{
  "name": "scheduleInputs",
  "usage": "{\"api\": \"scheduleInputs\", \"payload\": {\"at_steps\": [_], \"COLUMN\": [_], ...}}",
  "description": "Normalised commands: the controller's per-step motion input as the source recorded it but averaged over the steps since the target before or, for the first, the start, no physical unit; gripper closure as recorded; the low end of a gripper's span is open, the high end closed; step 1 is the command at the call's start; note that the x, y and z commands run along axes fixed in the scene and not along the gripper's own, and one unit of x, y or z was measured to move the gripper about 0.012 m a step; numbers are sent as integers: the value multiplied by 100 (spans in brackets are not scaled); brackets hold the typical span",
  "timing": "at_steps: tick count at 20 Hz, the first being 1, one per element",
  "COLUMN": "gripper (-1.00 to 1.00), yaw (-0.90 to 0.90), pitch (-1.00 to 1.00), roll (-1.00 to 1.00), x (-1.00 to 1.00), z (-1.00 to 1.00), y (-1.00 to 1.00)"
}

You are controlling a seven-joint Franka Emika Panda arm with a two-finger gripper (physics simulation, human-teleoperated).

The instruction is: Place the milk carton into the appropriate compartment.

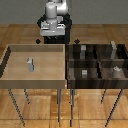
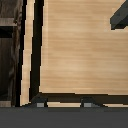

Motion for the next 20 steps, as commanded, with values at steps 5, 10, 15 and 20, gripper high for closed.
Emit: {"api": "scheduleInputs", "payload": {"at_steps": [5,10,15,20], "gripper": [-100,-100,-100,-100], "yaw": [0,0,0,0], "pitch": [0,0,0,0], "roll": [0,0,0,0], "x": [0,0,0,0], "z": [0,0,0,0], "y": [0,-80,-100,-100]}}
